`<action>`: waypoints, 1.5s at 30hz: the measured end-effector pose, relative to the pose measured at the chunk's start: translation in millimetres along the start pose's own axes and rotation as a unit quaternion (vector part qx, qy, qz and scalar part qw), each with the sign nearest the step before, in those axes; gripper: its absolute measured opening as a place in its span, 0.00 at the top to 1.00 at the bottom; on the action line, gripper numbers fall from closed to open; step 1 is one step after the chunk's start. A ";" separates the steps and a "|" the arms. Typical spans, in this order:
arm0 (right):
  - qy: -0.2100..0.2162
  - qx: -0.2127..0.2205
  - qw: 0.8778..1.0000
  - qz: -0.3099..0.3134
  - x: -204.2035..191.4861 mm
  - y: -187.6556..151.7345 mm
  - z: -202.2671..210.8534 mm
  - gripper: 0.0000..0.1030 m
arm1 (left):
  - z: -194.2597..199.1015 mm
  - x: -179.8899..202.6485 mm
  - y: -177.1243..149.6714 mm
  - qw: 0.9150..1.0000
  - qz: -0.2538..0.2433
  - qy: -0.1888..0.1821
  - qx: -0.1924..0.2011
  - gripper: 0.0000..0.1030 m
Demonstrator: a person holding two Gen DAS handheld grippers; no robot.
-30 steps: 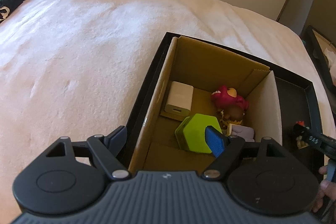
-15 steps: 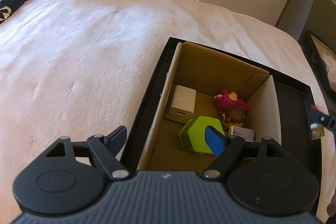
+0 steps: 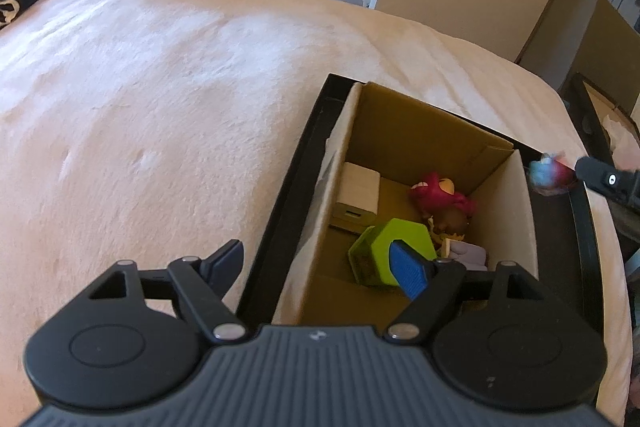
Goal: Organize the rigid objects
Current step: 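Lift the mug figurine with the right gripper and carry it over the box, then lower the mug figurine into the box and open the right gripper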
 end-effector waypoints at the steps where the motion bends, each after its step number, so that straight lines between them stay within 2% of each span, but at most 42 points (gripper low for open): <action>1: 0.001 0.002 1.000 0.005 -4.5 1.3 0.4 0.81 | -0.6 -1.4 -0.7 1.000 0.002 -0.001 -0.001 0.25; 4: 0.010 0.003 1.000 0.014 -20.0 4.7 0.4 0.87 | -1.3 -6.1 -2.7 1.000 0.008 -0.006 0.000 0.26; 6: 0.012 0.011 1.000 0.025 -27.1 7.9 2.5 0.87 | -1.0 -8.0 -3.1 1.000 0.010 -0.010 0.003 0.30; 10: -0.010 0.024 1.000 0.003 -13.1 16.0 4.8 0.87 | 1.2 -10.1 -2.2 1.000 0.007 -0.016 0.008 0.36; 14: -0.025 0.004 0.999 -0.026 7.2 11.3 -4.3 0.87 | 0.3 -11.3 -2.5 1.000 0.008 -0.021 0.006 0.49; 16: -0.027 -0.002 0.999 -0.022 6.1 6.8 -8.0 0.86 | -1.3 -11.6 -2.7 1.000 0.010 -0.022 0.004 0.51; 20: -0.019 -0.020 0.999 -0.024 5.0 -2.3 -20.0 0.85 | -3.1 -9.1 -2.8 1.000 0.006 -0.027 0.000 0.57; 27: 0.002 -0.066 0.996 -0.068 14.4 -18.0 -51.3 0.85 | -5.5 -9.7 -3.4 0.999 0.009 -0.032 -0.005 0.71; 29: 0.004 -0.072 0.994 -0.083 20.1 -20.1 -57.0 0.82 | -6.4 -11.7 -3.7 0.999 0.014 -0.033 -0.004 0.80; 31: 0.007 -0.081 0.992 -0.100 27.0 -23.2 -63.9 0.81 | -7.3 -13.4 -3.8 0.999 0.017 -0.029 -0.003 0.85; 33: 0.018 -0.092 0.989 -0.117 31.3 -25.9 -70.0 0.80 | -7.3 -14.5 -4.1 0.999 0.019 -0.029 -0.002 0.85; 36: 0.026 -0.103 0.986 -0.130 33.5 -29.1 -79.5 0.71 | -7.8 -14.1 -4.3 1.000 0.016 -0.026 -0.001 0.86; 45: 0.050 -0.118 0.980 -0.150 39.6 -27.8 -90.8 0.69 | -5.9 -11.6 -3.5 1.000 0.023 -0.012 -0.002 0.86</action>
Point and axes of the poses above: each gripper's, at about its wrist camera, not at the fingertips, and z roughly against the way its jaws point, x to its right, y to its top, the point moved 4 cm from there along -z, roughly the way its jaws point, and after that the axes turned 7 degrees about -x, right-handed, at the moved point
